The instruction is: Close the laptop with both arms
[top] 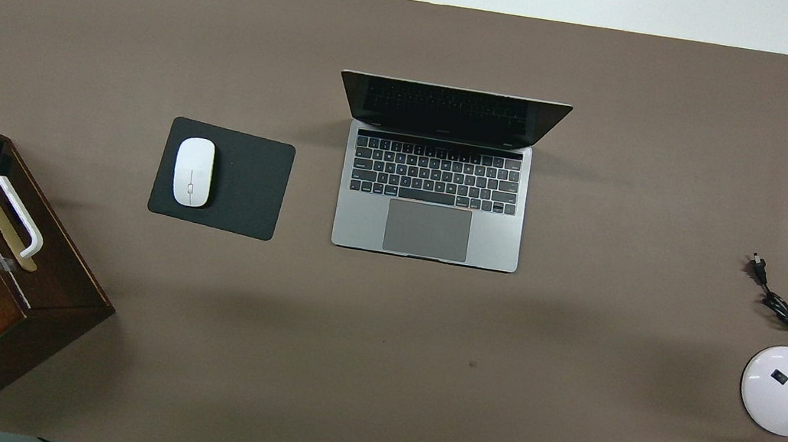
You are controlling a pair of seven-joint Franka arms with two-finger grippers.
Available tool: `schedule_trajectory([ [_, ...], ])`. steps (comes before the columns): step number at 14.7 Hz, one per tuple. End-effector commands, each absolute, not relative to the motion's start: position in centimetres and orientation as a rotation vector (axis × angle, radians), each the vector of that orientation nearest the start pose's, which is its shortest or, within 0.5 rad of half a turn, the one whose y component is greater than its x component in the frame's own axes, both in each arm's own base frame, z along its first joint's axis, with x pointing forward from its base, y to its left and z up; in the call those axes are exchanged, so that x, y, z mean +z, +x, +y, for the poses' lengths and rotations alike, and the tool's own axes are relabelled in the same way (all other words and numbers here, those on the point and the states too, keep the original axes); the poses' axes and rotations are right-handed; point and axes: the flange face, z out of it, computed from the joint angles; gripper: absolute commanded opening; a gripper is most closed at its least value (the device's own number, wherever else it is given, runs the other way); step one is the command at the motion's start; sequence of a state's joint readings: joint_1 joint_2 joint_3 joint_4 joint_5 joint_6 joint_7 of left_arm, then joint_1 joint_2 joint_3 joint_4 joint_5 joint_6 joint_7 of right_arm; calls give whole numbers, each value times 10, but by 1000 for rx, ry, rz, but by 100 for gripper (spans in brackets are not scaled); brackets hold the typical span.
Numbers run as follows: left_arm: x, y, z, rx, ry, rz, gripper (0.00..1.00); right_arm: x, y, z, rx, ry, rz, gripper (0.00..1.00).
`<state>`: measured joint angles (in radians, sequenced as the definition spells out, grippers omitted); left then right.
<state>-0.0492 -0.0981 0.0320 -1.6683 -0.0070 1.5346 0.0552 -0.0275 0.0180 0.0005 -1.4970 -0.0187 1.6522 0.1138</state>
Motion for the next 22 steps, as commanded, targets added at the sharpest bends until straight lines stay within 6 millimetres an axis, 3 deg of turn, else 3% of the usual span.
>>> schedule_trajectory([
  [1, 634, 519, -6, 32, -3132, 111, 100, 660, 577, -11, -236, -3114, 299, 100],
  [3, 634, 521, -5, 15, -3134, 108, 100, 653, 583, 13, -237, -3106, 310, 100],
  [5, 635, 522, -5, -2, -3132, 115, 98, 653, 585, 17, -262, -3089, 378, 100],
  [6, 637, 522, -6, -14, -3133, 118, 62, 654, 586, 24, -269, -3088, 371, 100],
  [8, 639, 521, -9, -21, -3132, 127, 6, 653, 586, 33, -270, -3093, 354, 100],
  [9, 639, 520, -9, -19, -3131, 132, 0, 652, 586, 35, -268, -3093, 354, 100],
  [12, 646, 519, -9, -60, -3132, 139, 0, 653, 585, 38, -270, -3091, 359, 100],
  [18, 643, 523, -16, -147, -3131, 202, 0, 653, 583, 125, -341, -3041, 538, 100],
  [20, 629, 521, -22, -215, -3159, 201, 0, 649, 583, 151, -370, -3029, 580, 100],
  [22, 610, 510, -40, -308, -3173, 237, 0, 641, 583, 178, -394, -3020, 631, 100],
])
